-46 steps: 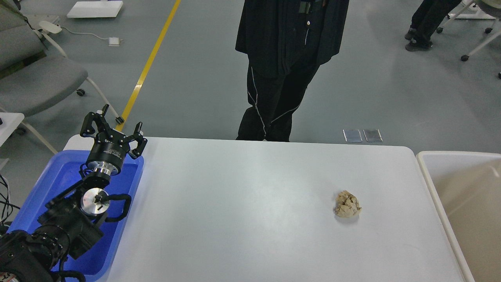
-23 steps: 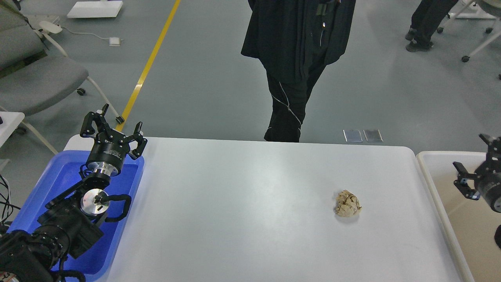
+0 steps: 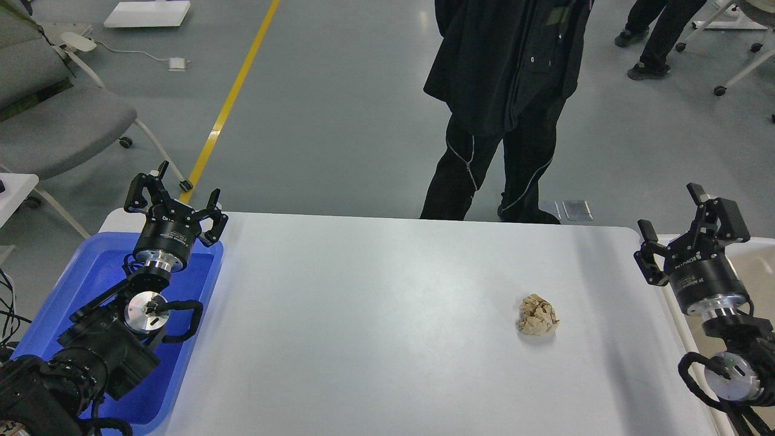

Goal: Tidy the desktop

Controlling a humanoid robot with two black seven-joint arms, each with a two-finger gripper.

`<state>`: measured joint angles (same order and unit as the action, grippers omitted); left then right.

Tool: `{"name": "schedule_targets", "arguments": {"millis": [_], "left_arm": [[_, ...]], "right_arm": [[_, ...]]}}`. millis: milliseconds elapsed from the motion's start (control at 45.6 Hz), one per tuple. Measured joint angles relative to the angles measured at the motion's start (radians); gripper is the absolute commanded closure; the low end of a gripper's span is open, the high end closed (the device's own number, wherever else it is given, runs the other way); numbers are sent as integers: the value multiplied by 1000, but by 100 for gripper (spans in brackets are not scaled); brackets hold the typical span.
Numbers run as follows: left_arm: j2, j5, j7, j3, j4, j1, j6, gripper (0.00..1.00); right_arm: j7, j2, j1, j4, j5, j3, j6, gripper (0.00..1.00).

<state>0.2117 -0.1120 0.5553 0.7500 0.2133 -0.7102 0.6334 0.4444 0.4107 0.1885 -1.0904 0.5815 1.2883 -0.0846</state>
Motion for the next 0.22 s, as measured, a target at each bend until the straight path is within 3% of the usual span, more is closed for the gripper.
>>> {"name": "schedule_targets", "arguments": {"millis": [219], "left_arm": [[0, 0, 0, 0, 0, 0, 0, 0]], "right_arm": [[18, -41, 21, 42, 19, -20, 7, 0]]}}
